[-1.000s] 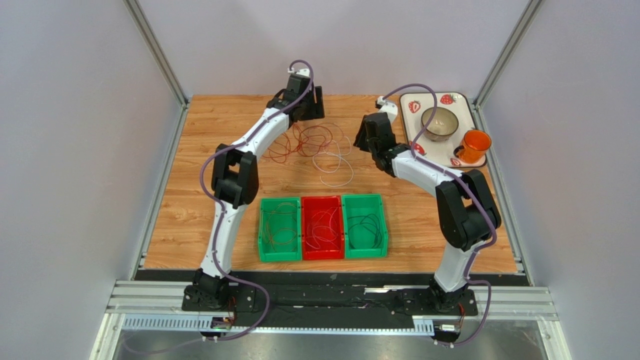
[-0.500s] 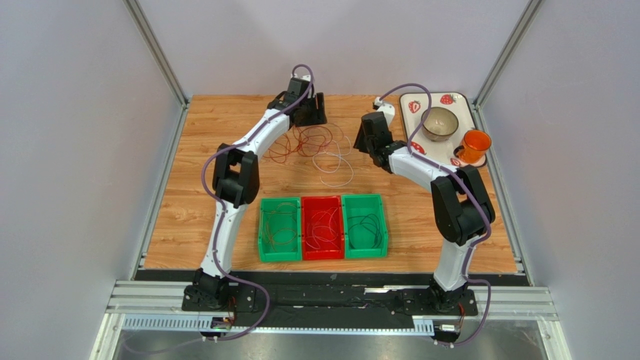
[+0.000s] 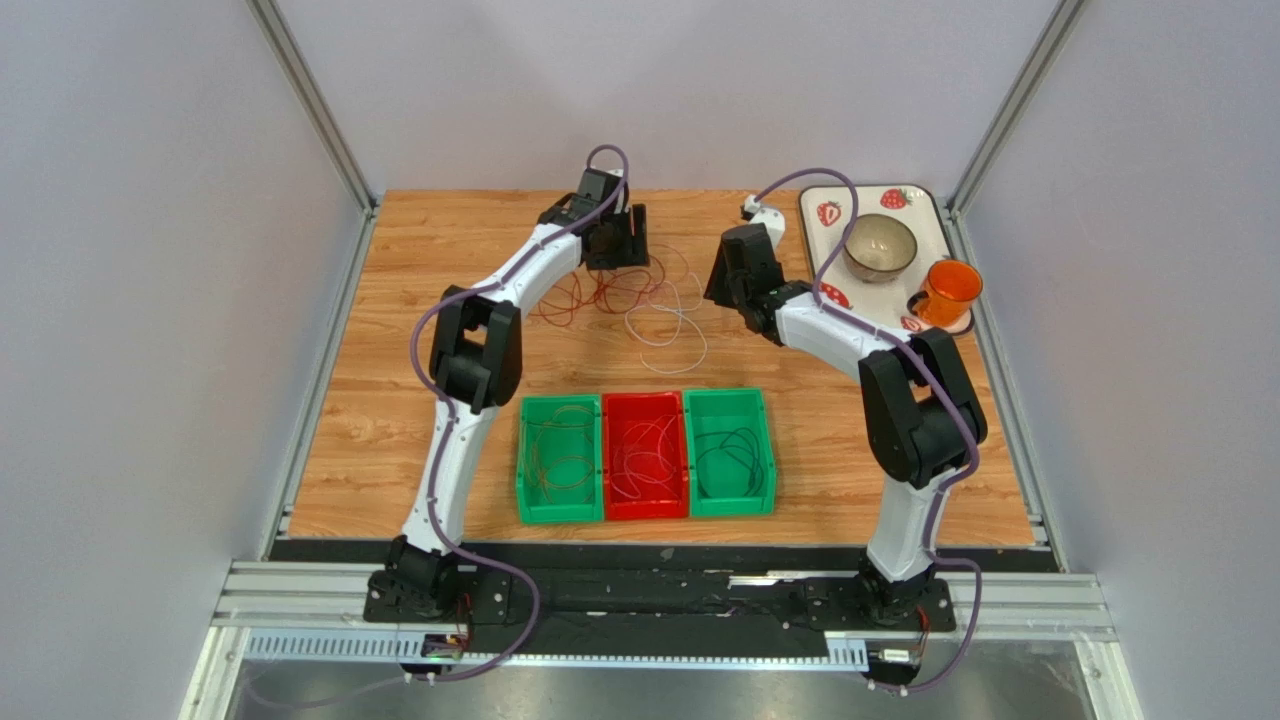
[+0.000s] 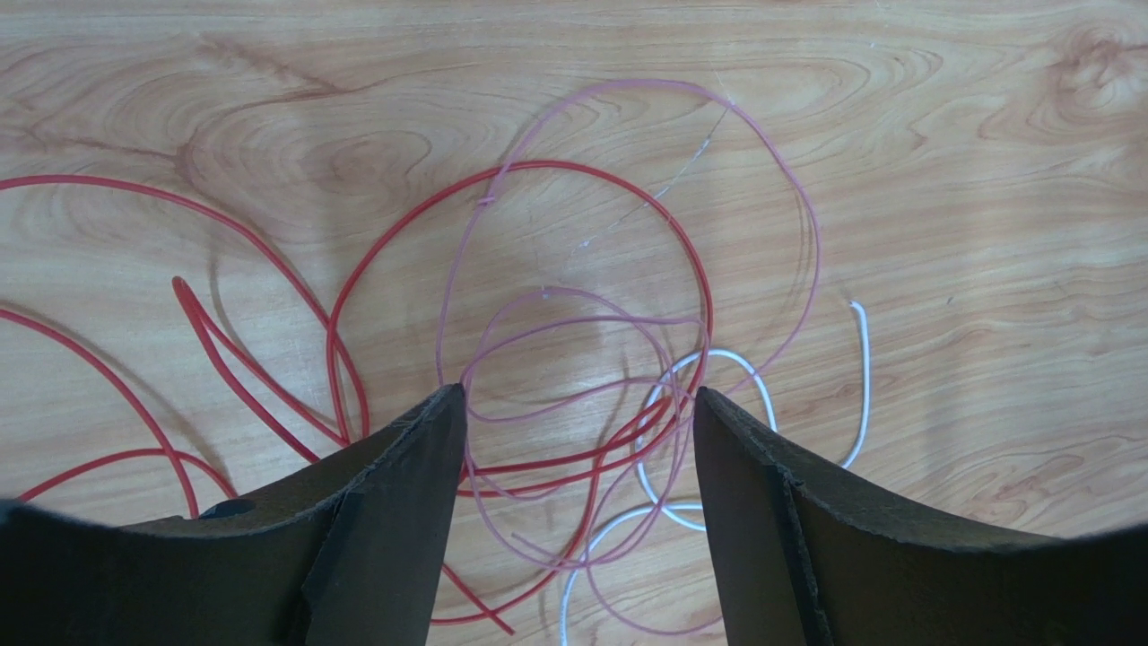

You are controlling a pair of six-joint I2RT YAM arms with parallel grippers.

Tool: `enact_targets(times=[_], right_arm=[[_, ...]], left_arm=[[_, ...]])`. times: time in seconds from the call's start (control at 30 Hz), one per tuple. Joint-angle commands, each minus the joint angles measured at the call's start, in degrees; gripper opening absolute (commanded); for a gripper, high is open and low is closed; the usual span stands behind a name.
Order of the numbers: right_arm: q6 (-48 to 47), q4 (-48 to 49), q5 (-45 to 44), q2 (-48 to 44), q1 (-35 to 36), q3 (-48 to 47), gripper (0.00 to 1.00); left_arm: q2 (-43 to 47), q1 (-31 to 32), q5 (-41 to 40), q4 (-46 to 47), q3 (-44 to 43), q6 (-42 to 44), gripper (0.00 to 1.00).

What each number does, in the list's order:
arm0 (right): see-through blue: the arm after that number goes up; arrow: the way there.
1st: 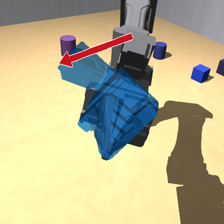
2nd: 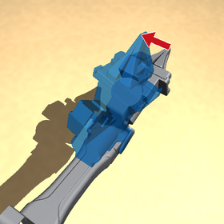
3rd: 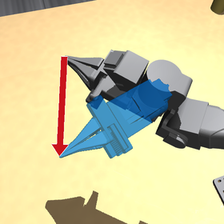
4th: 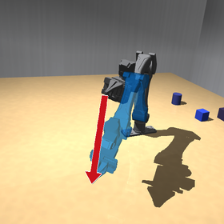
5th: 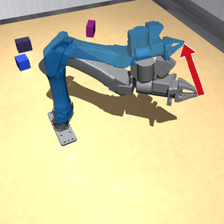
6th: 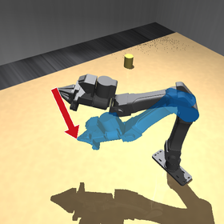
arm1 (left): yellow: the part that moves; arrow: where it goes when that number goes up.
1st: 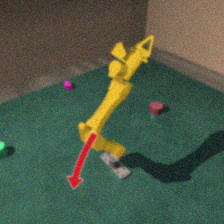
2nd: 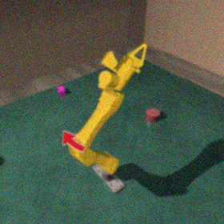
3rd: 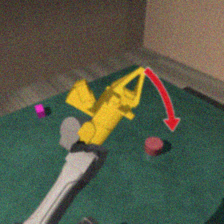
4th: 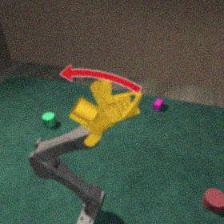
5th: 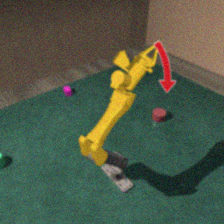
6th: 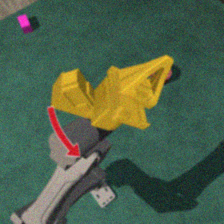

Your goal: Untangle the cables

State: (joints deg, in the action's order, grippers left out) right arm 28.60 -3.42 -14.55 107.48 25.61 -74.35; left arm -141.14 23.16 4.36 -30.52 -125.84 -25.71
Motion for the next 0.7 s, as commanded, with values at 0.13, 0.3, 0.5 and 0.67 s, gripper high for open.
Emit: enact_targets(times=[0.13, 0.3, 0.5, 0.67], right_arm=[[-0.7, 0.8, 2.7, 1.2, 0.2, -2.8, 0.33], [-0.8, 0.7, 3.0, 1.3, 0.2, -3.0, 0.33], [-0.8, 0.5, 3.0, 1.4, 0.2, -3.1, 0.32], [-0.7, 0.3, 3.1, 1.5, 0.1, -3.3, 0.32]], left_arm=[[0.4, 0.0, -3.0, -1.4, -1.9, 1.1, 0.70], [2.1, 0.0, -3.3, 1.2, 0.8, 1.9, 0.75], [1.2, 0.0, -1.0, 1.3, -0.2, 1.6, 0.73], [0.6, 0.0, -1.0, 1.0, -0.9, 1.6, 0.64]])
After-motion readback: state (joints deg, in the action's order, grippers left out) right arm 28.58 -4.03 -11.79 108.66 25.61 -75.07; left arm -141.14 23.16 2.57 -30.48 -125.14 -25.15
